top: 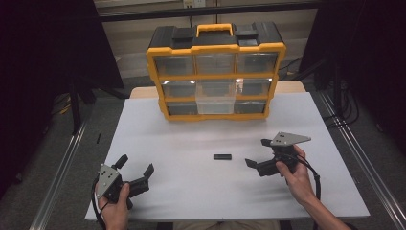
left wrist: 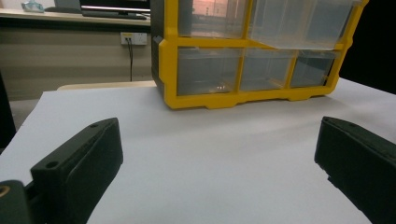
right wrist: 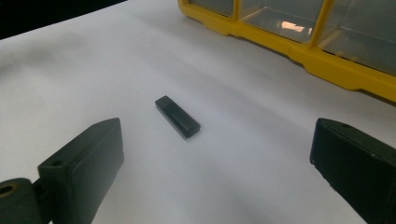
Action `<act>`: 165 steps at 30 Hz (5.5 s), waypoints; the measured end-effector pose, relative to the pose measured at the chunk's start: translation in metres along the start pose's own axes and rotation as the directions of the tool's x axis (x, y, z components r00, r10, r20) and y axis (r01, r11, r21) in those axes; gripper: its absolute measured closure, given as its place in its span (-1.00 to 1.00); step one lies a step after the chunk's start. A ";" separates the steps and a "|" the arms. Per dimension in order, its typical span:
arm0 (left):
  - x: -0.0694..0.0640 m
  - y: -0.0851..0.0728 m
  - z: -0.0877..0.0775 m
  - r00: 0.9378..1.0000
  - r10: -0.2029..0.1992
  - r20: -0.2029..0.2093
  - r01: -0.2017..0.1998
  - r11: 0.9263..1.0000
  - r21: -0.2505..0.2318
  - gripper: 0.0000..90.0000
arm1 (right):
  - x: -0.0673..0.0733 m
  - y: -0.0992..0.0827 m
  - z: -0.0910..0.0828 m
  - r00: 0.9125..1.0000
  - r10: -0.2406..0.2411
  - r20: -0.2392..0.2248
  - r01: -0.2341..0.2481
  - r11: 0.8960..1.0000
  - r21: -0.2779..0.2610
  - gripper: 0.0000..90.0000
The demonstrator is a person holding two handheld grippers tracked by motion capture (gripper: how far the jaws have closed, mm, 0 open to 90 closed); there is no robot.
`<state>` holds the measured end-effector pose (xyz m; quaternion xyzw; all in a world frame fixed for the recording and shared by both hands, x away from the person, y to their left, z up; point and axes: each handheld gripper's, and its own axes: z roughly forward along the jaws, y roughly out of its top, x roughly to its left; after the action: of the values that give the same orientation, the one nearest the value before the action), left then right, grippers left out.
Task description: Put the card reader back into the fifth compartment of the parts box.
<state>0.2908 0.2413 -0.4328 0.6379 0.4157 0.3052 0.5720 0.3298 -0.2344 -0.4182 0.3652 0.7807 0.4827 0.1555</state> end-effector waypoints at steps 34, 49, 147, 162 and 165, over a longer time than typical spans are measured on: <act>0.000 -0.001 0.001 1.000 -0.006 0.011 0.006 1.000 0.007 -0.97 | 0.005 0.043 0.060 0.979 -0.088 -0.186 0.124 0.974 0.188 -0.93; 0.001 -0.001 0.001 1.000 -0.009 0.014 0.009 1.000 0.003 -0.97 | 0.003 0.057 0.102 0.965 -0.062 -0.256 0.165 0.899 0.406 -0.71; 0.000 0.000 0.001 1.000 0.005 0.018 -0.006 1.000 0.012 -0.97 | 0.010 0.076 0.082 0.923 -0.187 -0.336 0.294 0.907 0.302 0.64; 0.000 -0.001 0.002 1.000 0.008 0.009 -0.008 1.000 0.010 -0.97 | 0.010 0.087 0.069 0.922 -0.201 -0.331 0.282 0.934 0.218 0.64; 0.000 -0.001 0.001 1.000 0.006 0.009 -0.006 1.000 0.011 -0.97 | 0.010 0.091 0.066 0.922 -0.206 -0.329 0.282 0.937 0.204 0.64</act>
<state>0.2921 0.2410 -0.4337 0.6435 0.4128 0.3021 0.5694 0.4003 -0.1602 -0.3699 0.2025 0.8888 0.4084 0.0465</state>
